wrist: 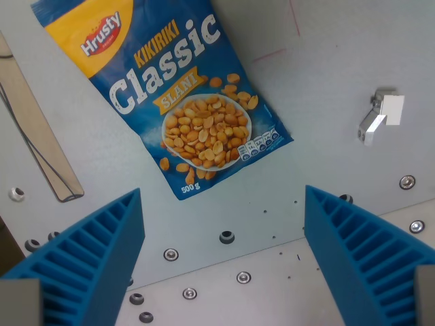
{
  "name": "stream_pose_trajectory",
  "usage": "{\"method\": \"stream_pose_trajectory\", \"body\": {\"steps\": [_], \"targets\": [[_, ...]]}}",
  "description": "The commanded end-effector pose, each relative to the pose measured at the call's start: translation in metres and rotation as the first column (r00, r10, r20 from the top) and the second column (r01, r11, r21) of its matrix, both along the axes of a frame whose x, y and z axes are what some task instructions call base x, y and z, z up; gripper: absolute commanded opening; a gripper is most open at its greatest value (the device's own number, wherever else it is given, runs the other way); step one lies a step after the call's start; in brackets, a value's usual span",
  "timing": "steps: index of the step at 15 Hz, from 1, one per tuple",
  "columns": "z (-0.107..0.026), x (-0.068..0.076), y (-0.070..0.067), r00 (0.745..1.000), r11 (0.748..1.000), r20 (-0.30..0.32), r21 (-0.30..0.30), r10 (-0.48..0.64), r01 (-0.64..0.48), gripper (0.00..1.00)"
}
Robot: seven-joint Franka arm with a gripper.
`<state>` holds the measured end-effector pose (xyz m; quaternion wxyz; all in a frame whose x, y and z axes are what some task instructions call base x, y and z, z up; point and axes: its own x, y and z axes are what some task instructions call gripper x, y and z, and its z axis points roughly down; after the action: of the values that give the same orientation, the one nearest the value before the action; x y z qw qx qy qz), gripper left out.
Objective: Rotate around gripper positive z
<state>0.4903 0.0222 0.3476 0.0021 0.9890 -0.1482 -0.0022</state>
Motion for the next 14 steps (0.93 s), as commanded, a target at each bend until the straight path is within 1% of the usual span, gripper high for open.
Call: {"method": "stream_pose_trajectory", "body": {"steps": [1,7,14], "targets": [[0.0015,-0.0001,-0.0001,1.0,1.0,0.003,0.0,-0.014,0.014,1.0],[0.0015,-0.0001,-0.0001,0.996,0.996,0.004,0.0,-0.094,0.094,1.0],[0.0015,-0.0001,-0.0001,0.982,0.983,0.004,0.0,-0.186,0.186,1.0]]}}
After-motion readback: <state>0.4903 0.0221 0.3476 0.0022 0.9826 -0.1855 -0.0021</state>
